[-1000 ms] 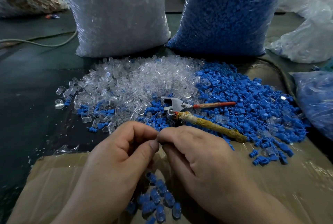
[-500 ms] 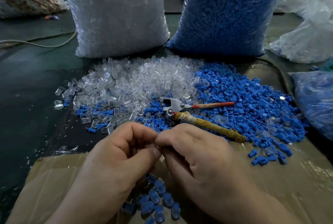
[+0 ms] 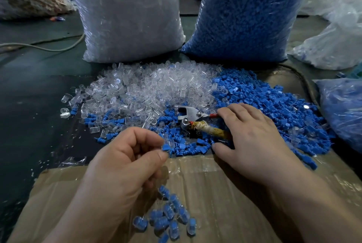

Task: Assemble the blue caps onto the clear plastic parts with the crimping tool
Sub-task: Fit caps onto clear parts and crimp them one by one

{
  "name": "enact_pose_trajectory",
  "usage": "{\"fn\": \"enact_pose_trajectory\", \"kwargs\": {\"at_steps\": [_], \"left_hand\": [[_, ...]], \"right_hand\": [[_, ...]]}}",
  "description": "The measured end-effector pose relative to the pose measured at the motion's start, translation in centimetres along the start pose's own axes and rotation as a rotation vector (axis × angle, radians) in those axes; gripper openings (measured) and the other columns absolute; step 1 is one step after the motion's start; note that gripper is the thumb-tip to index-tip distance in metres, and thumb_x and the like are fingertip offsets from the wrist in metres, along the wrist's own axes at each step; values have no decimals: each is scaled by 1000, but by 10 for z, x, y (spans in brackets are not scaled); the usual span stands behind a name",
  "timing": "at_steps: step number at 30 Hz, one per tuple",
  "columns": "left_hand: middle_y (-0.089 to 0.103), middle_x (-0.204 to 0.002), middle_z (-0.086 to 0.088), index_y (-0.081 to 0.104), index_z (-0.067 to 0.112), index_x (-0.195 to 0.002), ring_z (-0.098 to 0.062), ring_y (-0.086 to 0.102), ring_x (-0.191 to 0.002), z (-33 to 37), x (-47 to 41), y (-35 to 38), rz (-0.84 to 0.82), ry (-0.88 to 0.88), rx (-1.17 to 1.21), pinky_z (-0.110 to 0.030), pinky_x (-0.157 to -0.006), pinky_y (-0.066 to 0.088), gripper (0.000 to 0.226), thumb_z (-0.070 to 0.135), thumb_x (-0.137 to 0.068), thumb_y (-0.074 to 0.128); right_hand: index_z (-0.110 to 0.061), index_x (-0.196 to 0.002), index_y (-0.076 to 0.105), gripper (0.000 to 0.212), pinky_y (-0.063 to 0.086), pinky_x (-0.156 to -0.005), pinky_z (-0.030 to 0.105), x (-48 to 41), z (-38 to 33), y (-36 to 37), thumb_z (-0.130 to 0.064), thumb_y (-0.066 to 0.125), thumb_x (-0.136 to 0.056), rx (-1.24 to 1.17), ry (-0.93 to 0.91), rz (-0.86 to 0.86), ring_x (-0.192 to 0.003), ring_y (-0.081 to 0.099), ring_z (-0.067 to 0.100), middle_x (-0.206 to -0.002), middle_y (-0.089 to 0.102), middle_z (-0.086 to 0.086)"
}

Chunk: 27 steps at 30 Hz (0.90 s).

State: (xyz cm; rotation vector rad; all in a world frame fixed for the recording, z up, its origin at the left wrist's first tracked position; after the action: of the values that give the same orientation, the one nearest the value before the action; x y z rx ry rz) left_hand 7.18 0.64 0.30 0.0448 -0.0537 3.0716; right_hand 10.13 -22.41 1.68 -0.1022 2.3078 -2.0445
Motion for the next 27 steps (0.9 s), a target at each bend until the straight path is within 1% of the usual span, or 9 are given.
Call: {"fn": "enact_pose_trajectory", "kwargs": {"at_steps": [3,5,8,11,14,17,20,24,27], "left_hand": [[65,-61,-6,74,27,-84,-16,59,-50,-1,-1,-2,2,-2,-5,-22,-44,48,38,44,-50,79],[65,-61,-6,74,28,-83,-16,59,-50,-2,-1,-2,-7,-7,-6,-21,-44,48,37,44,-50,79],[65,-61,-5,74,28,-83,-16,59,-50,-3,-1,-2,-11,-7,-5,-22,-45,48,37,44,-50,79],[66,-63,-5,74,30,-85,-18,61,-53,-2,-1,-5,13,11,-31,-23,-45,49,38,47,-51,78],[66,-65,-2,74,30,-86,-16,61,-55,0,-2,-7,55,38,-21,-22,-45,48,40,48,-50,77],[66,-65,-2,74,29,-84,-13,60,-54,2,-3,-9,97,50,2,-21,-44,47,40,47,-49,76],[65,-63,-2,73,30,-82,-11,58,-51,3,-4,-10,126,47,-7,-19,-42,46,34,44,-51,74],[65,-63,-1,73,30,-80,-11,59,-52,3,-4,-9,149,40,-9,-20,-43,47,27,36,-54,73],[66,-64,-1,73,29,-80,-10,58,-51,5,-4,-9,145,35,-24,-20,-42,47,20,28,-59,72]], "right_hand": [[-32,-142,32,71,24,-112,42,-1,-7,-6,-56,43,-76,-5,-3,50,-130,28,20,-141,42,-8],[-30,-135,40,66,31,-105,40,-1,-11,-7,-53,43,-73,-5,-2,55,-118,35,19,-126,50,-8],[-30,-127,46,59,33,-99,39,-1,-13,-9,-52,46,-72,-9,12,68,-109,36,18,-114,50,-8],[-32,-127,44,56,33,-98,41,3,-11,-18,-51,42,-74,-38,36,139,-105,38,16,-110,46,-8],[-32,-126,39,51,35,-84,31,12,-10,-31,-51,39,-79,-174,18,269,-98,35,8,-103,41,-12],[-36,-122,37,47,31,-74,19,23,-18,-35,-55,42,-80,-247,-61,282,-92,35,3,-102,42,-16],[-34,-128,41,53,31,-77,25,24,-25,-28,-55,44,-79,-158,-124,213,-97,38,7,-108,45,-17],[-33,-135,40,58,30,-84,24,23,-22,-27,-51,45,-80,-165,-119,172,-104,42,5,-119,48,-19],[-29,-134,49,60,33,-85,23,28,-26,-32,-50,45,-78,-162,-182,186,-101,50,3,-122,57,-16]]}}
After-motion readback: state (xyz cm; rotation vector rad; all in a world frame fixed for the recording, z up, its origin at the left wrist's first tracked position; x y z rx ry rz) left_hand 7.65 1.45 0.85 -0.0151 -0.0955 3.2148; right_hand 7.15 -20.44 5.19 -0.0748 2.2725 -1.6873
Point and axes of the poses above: each hand's wrist, its own x-axis away from the middle knuckle, its own y-axis out of the palm, z = x × y, the point moved 5 cm from there along -x, towards the middle knuckle
